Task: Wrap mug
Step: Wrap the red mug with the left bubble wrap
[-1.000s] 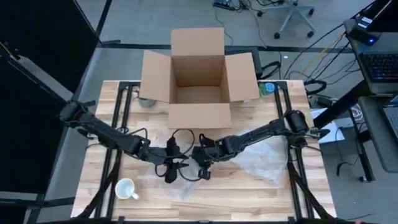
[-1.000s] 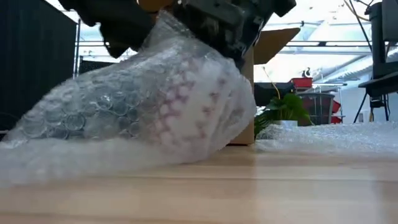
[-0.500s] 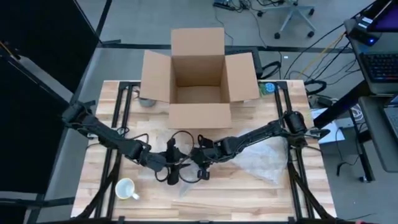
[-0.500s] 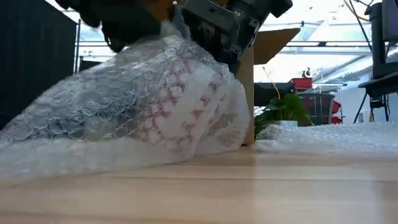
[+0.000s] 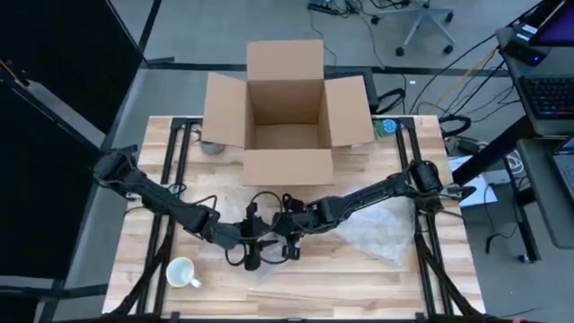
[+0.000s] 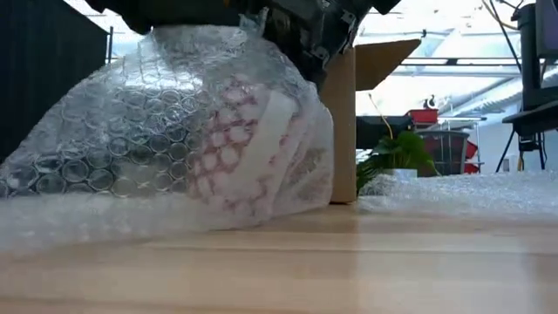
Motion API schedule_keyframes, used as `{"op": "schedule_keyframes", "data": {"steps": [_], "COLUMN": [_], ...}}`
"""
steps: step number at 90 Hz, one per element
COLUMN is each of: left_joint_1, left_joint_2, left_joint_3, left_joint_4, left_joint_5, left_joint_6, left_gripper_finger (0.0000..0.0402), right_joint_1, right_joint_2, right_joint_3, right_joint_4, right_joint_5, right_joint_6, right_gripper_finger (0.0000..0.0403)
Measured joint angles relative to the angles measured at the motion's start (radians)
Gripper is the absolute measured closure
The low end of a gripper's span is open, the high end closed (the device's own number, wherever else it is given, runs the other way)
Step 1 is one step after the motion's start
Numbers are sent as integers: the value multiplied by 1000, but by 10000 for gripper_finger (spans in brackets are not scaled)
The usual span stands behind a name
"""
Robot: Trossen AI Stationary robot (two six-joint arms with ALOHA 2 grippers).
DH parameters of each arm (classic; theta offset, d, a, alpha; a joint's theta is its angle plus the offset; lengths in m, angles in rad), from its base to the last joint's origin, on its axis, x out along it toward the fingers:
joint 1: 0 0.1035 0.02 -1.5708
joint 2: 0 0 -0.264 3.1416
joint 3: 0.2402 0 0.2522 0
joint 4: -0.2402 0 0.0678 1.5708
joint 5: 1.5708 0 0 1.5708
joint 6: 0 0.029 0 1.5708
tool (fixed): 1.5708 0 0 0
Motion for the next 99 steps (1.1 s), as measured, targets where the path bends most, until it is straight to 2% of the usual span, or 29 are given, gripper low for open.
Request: {"op": "schedule_keyframes", "data": {"steps": [22,38,57,99], "left_joint_1": [43,62,62,62], "left_joint_2": [79,127,136,139], "left_joint_3": [2,7,6,2], "left_joint_4": [7,-34,-63,-47], "left_joint_5": [62,63,67,69], "left_joint_6": [-12,-80,-88,-85], "left_gripper_finger": [272,272,272,272], "right_joint_1": [0,0,-1,-25], "right_joint_2": [-1,-2,-14,-179], "right_joint_3": [0,1,3,3], "right_joint_4": [-14,-15,-21,-208], "right_joint_5": [-3,-2,-6,-4], "right_joint_6": [0,3,4,-1], "right_gripper_finger": [403,403,403,403]}}
